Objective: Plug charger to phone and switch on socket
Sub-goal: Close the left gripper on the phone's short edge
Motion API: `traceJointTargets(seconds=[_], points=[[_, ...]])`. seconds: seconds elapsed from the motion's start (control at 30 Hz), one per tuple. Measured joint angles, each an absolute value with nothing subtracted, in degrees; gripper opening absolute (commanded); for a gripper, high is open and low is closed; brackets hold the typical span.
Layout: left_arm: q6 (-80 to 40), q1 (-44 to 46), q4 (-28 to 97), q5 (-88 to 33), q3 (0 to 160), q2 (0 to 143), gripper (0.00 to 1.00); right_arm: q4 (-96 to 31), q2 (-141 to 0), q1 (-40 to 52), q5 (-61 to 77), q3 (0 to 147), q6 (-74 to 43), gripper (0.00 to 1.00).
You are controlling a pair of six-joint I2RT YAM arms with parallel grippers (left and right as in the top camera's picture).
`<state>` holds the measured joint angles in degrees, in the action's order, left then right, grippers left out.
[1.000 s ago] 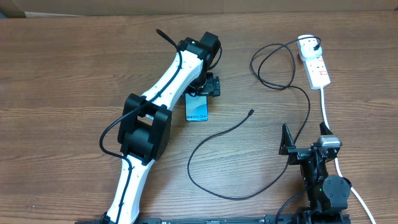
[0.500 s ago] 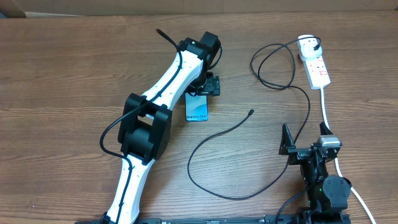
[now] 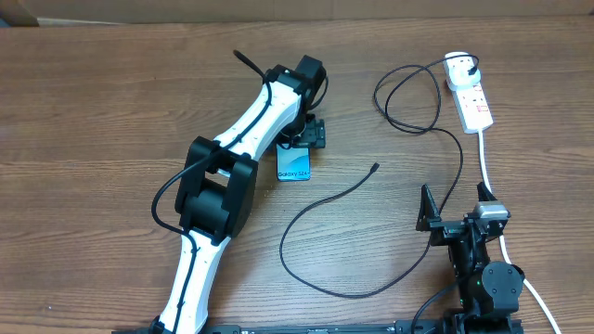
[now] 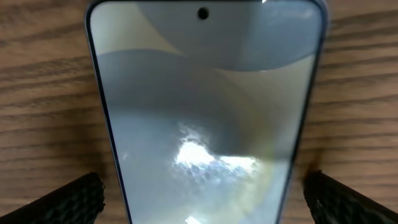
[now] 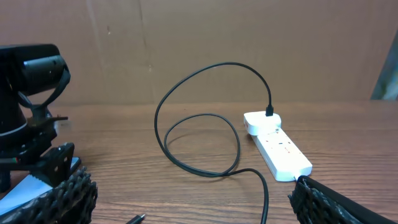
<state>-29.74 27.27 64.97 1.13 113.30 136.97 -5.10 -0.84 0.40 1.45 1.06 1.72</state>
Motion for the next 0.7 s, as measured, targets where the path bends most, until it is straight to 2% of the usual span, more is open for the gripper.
traceJointTargets(seconds=[0.7], points=[[-29.8,27.1,59.1,1.3,107.9,134.6,1.0,-5.1,-0.8,0.4,1.5,1.1,1.7,1.0]])
